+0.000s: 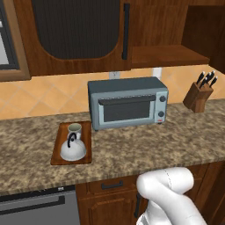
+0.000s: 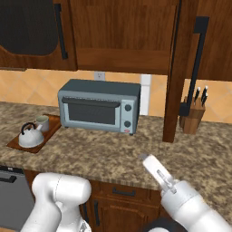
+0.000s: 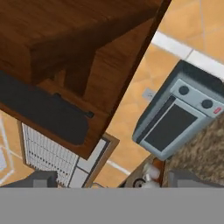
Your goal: Pick the kettle from the counter and place it on the tray. Then pick the mug from the cabinet and place it on the tray. Then close the cabinet doors.
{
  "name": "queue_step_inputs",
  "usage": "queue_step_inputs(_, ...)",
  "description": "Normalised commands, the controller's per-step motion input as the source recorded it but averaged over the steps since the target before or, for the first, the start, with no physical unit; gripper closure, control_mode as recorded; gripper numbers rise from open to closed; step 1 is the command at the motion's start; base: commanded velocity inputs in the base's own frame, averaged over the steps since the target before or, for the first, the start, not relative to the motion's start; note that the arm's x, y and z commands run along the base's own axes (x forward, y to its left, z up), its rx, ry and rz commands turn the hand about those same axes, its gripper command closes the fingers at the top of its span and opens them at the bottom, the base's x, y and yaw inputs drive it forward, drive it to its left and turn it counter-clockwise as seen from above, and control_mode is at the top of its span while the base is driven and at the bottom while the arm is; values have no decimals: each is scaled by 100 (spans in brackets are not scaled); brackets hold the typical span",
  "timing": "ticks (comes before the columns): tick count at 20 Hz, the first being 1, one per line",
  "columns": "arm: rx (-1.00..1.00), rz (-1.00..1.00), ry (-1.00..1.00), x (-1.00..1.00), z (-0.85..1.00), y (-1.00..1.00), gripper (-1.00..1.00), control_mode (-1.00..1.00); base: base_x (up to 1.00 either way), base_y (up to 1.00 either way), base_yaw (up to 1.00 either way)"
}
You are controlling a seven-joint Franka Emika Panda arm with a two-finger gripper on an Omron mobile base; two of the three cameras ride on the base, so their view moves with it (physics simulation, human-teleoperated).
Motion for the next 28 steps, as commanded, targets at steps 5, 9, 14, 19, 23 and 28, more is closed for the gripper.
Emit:
queue_step_inputs(5,24,4,9,17,16,-14,-100,-100,0,0,0)
queue_step_inputs(9,23,0,8,0,30,-17,-100,-100,0,0,0)
queue_step_inputs(14,23,0,6,0,38,-16,-100,-100,0,0,0)
queue_step_inputs(19,20,0,9,0,46,-6,-100,-100,0,0,0)
queue_step_inputs(23,20,0,4,0,11,-9,-100,-100,0,0,0)
queue_step_inputs(28,24,0,0,0,-2,-28,-100,-100,0,0,0)
